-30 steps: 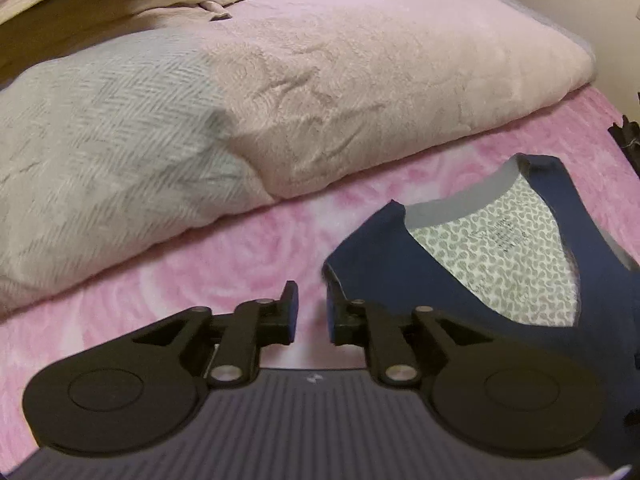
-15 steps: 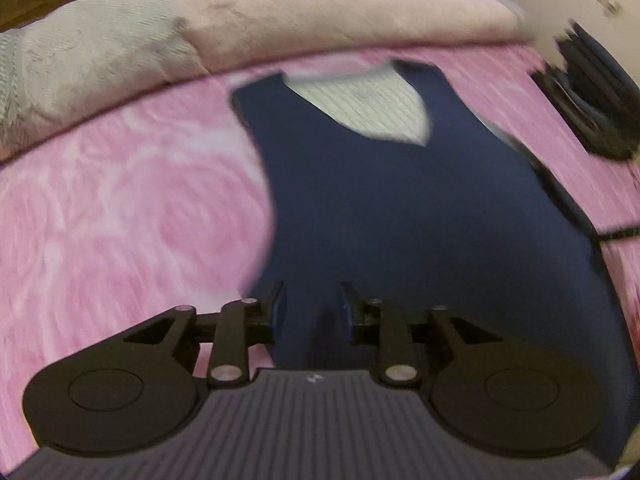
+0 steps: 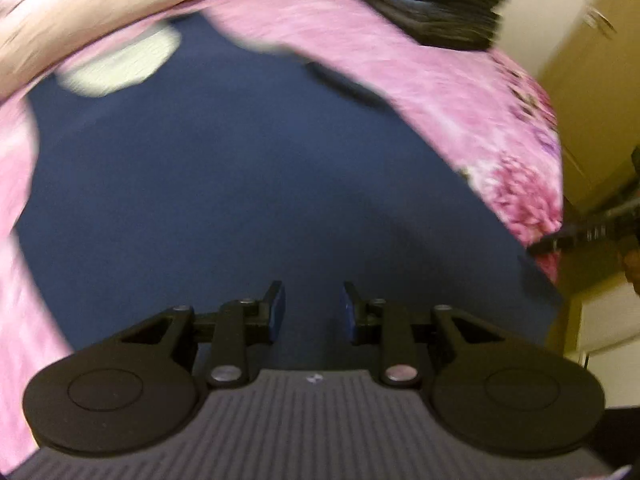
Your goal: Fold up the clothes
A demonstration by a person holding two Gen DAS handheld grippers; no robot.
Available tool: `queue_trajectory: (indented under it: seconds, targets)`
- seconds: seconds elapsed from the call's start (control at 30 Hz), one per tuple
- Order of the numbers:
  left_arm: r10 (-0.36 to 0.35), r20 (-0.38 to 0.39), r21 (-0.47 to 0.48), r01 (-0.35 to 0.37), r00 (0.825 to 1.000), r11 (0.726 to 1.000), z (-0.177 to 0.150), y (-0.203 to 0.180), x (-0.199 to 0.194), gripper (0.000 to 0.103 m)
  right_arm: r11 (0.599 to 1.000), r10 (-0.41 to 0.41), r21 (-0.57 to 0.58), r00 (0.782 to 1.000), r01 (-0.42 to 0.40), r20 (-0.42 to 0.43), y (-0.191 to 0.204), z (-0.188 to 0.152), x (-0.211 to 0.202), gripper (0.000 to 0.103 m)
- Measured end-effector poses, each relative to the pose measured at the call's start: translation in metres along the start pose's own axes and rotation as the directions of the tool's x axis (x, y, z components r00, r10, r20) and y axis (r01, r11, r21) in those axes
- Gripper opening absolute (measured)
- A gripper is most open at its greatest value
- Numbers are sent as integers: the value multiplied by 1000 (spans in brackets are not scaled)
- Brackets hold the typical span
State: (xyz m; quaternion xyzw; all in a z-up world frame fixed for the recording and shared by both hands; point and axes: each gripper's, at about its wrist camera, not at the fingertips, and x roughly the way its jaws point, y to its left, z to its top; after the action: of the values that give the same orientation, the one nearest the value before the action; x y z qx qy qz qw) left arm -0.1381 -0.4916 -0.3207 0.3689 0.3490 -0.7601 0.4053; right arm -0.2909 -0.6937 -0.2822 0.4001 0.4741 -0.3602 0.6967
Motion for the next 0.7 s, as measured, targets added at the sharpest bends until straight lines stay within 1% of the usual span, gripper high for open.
queue_trajectory:
  seconds: [0.1, 0.2, 0.3, 0.33, 0.37, 0.4, 0.43, 0.47, 0.5, 0.53, 0.63, 0.7]
  targets:
    - [-8, 9, 100, 7, 1000, 995, 33, -16, 16, 25, 1000, 29, -1, 999, -29, -21, -10, -21, -4, 63]
    - [11, 21, 224, -16, 1000, 975, 72, -28, 41, 25, 998, 65, -14, 997, -65, -39, -19, -33, -2, 63]
    - [49, 27, 358, -56, 998, 932, 112, -39, 71, 27, 994, 100, -27, 993, -102, -58, -27, -46, 0, 63]
    - [72, 22, 398, -75, 997, 914, 125, -41, 83, 28, 992, 111, -56, 992, -115, -59, -27, -47, -1, 62]
    - [96, 17, 436, -93, 995, 895, 137, -43, 95, 28, 990, 113, -78, 992, -118, -59, -29, -48, -2, 55]
    - [126, 11, 466, -117, 992, 877, 153, -43, 108, 29, 988, 115, -99, 992, -120, -59, -30, -48, -3, 50]
    - [146, 7, 482, -131, 989, 866, 166, -43, 118, 30, 987, 116, -108, 992, -122, -58, -33, -49, -5, 41]
    - [158, -7, 489, -135, 987, 862, 179, -42, 129, 33, 985, 118, -117, 991, -124, -57, -36, -50, -6, 31]
    - [170, -22, 495, -137, 985, 858, 192, -41, 140, 36, 985, 126, -114, 991, -132, -53, -36, -50, -6, 29]
    - [173, -37, 500, -132, 984, 856, 202, -39, 149, 41, 984, 135, -111, 990, -140, -48, -36, -49, -5, 28]
    - [181, -90, 511, -111, 979, 853, 228, -33, 176, 42, 981, 161, -103, 986, -163, -35, -36, -49, -4, 28]
    - [165, -153, 490, -70, 974, 869, 240, -30, 191, 40, 979, 178, -98, 984, -179, -26, -36, -48, -4, 28]
